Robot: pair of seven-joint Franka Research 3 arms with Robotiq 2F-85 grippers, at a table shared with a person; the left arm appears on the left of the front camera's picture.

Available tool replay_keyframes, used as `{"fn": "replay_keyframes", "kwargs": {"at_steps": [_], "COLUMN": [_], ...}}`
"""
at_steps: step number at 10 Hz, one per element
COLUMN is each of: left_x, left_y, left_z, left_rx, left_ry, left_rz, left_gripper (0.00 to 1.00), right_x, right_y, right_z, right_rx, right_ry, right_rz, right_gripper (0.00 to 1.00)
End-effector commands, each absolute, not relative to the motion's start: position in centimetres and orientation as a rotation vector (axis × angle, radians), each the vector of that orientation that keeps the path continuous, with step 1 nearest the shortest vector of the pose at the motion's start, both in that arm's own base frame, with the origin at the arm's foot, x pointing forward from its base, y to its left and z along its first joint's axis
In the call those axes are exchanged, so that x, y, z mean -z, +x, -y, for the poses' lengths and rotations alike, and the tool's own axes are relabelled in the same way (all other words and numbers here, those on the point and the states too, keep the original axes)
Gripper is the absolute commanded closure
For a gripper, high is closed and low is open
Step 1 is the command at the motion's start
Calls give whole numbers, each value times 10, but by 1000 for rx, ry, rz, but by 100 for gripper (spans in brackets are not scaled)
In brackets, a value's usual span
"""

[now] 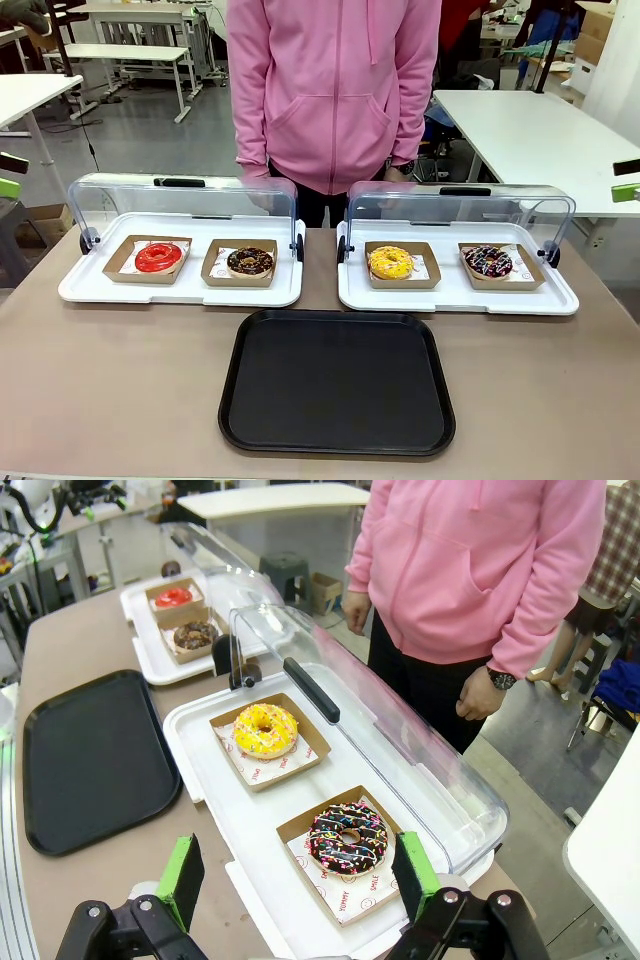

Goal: Move the first donut from the left to the tray.
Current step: Pick up the Paper togo box containing the Donut indicated by the person and place it on the Handle tray.

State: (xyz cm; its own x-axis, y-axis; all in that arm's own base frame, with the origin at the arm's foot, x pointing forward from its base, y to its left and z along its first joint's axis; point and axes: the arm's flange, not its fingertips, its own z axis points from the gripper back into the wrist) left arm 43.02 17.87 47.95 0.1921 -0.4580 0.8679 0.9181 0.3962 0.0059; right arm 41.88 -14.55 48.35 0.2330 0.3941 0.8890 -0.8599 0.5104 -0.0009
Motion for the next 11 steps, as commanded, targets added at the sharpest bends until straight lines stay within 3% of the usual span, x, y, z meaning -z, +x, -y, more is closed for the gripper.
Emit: {"fn": "replay_keyframes", "kwargs": {"at_steps": [1, 11], "left_x": [-480, -480], "left_y": [430, 430], "left_z": [-178, -178], "left_rx": [1058, 1058], "left_ry": [-613, -613], "left_rz": [950, 950], "left_gripper": [0, 0], "right_x": [-483, -483], "right_y": [420, 420], "right_z": [144, 144], "right_rx": [-927, -927], "right_ry": [568, 568], "right_rz": [1024, 1024], "right_gripper": [0, 0]}}
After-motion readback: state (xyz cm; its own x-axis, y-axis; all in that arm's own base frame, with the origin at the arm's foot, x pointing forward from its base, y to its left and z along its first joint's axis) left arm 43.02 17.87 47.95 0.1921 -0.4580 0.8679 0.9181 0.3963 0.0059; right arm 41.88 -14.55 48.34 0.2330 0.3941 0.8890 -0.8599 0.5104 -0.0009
